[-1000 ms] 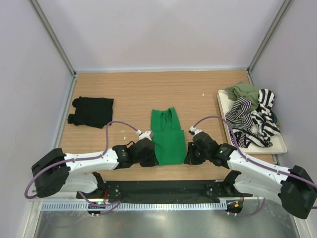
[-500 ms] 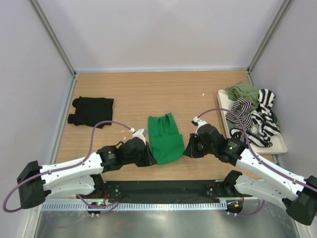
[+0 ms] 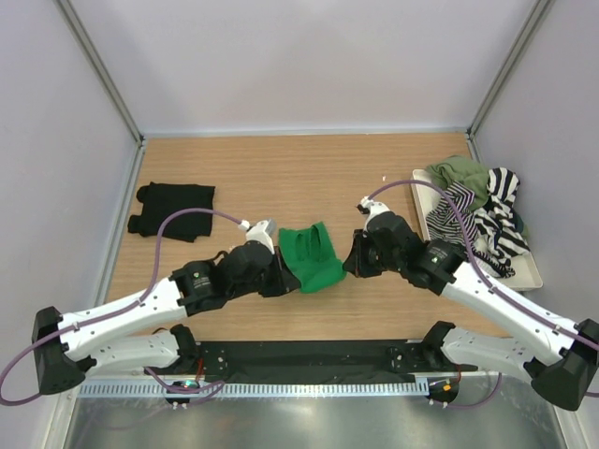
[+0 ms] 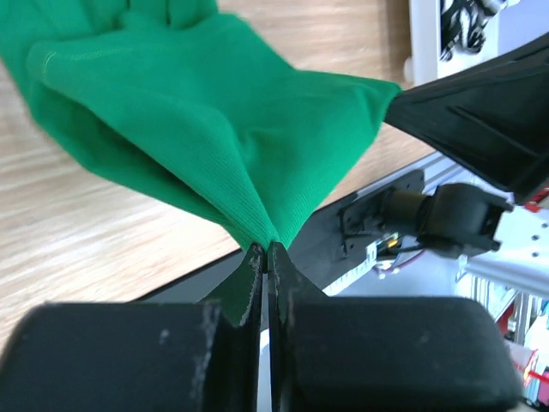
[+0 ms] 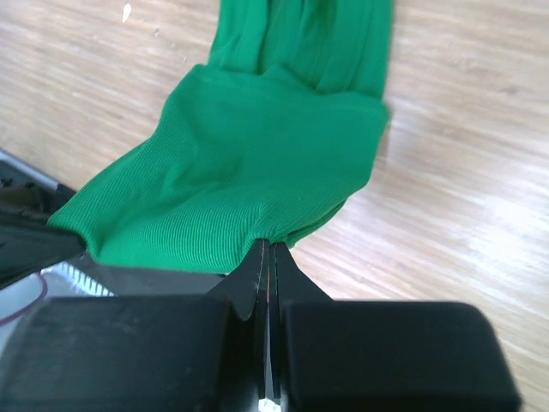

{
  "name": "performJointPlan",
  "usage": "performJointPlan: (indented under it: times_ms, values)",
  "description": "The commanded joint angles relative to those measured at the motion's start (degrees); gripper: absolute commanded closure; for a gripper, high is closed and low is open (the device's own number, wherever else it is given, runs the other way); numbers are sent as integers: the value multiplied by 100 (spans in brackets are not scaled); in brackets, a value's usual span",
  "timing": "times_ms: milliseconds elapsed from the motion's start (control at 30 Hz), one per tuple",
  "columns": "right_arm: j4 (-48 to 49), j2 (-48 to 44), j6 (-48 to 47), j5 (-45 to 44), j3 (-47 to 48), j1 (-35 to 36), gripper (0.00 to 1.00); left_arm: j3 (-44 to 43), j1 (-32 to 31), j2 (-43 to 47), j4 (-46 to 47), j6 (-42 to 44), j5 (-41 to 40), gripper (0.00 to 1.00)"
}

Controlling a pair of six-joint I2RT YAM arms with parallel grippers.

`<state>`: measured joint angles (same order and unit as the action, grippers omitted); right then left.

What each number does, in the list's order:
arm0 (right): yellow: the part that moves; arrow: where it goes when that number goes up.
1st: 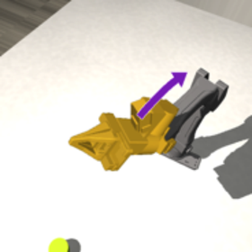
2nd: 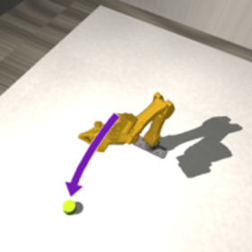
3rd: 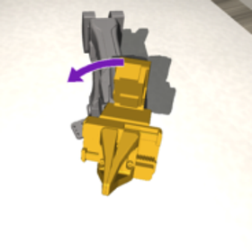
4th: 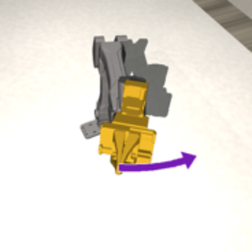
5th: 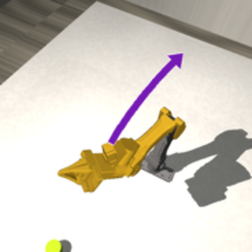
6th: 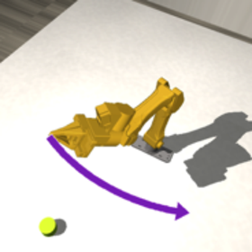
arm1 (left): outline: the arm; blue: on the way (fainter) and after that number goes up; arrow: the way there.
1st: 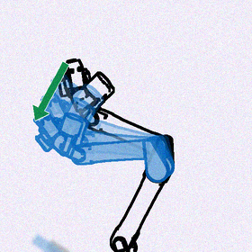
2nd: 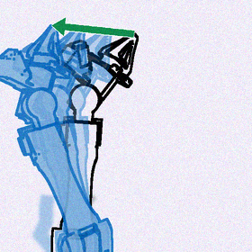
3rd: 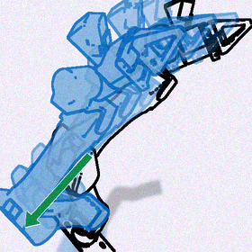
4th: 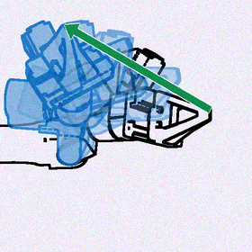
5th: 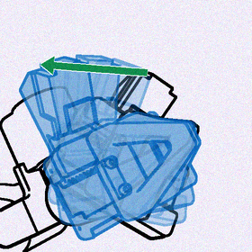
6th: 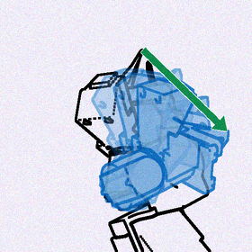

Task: Fold and stack the tank tops
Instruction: Fold the tank top

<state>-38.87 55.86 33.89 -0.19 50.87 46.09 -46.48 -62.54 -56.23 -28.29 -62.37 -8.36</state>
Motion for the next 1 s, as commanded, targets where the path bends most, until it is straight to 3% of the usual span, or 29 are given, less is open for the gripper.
performJointPlan:
  times_ms: [0, 233, 533, 767, 967]
  values:
    - [126, 258, -260, -517, 555, 15, 99, -388, 49, -143, -141, 111, -315, 100]
    - [152, 1032, -348, -887, 1214, -64, 99, -432, 602, -266, 78, 137, 53, 100]
    - [521, 1665, -585, -615, 1539, -547, 99, -309, 1323, -257, 184, 155, 317, 100]
    - [819, 2482, -945, -61, 2084, -1092, 99, -458, 2280, -713, 316, 488, 818, 100]
    - [1048, 3475, -1113, 273, 2699, -1400, 99, -476, 3274, -1494, 781, 770, 1828, 100]
